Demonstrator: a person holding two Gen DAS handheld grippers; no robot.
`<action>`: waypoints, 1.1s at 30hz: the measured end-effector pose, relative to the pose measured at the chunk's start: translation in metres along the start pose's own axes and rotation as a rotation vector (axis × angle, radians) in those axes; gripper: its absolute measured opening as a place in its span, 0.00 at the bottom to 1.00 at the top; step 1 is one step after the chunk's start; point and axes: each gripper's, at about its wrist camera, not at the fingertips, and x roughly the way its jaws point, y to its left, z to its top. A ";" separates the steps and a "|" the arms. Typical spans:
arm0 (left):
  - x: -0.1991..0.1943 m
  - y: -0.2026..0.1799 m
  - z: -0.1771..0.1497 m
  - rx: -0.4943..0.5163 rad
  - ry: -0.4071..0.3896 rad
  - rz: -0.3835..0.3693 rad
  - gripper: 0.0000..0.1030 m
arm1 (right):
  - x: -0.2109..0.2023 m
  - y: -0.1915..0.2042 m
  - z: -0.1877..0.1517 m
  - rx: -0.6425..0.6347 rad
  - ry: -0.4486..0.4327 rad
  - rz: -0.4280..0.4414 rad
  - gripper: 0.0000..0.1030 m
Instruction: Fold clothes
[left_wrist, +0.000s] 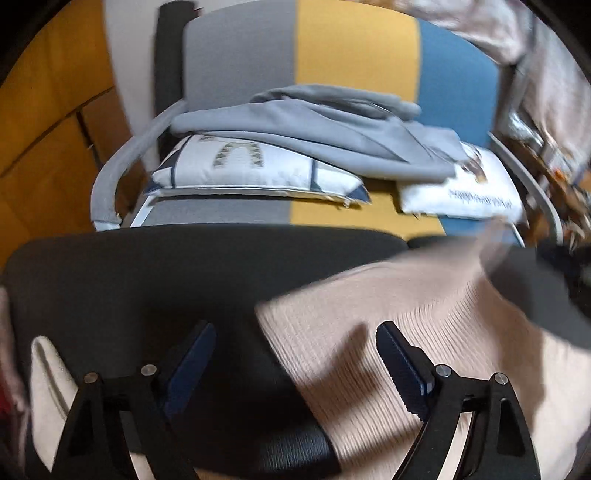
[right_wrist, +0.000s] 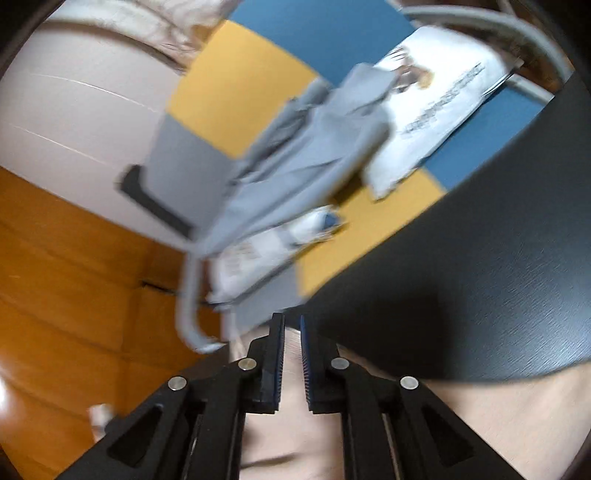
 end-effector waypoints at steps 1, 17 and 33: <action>0.001 0.005 0.003 -0.007 0.001 -0.005 0.87 | -0.001 -0.002 -0.002 -0.022 0.006 -0.026 0.23; 0.017 0.015 -0.020 -0.030 0.104 -0.024 0.73 | -0.033 0.044 -0.200 -0.818 0.043 -0.355 0.25; 0.011 -0.022 0.027 0.227 -0.012 0.073 0.07 | -0.034 0.035 -0.201 -0.801 -0.025 -0.397 0.37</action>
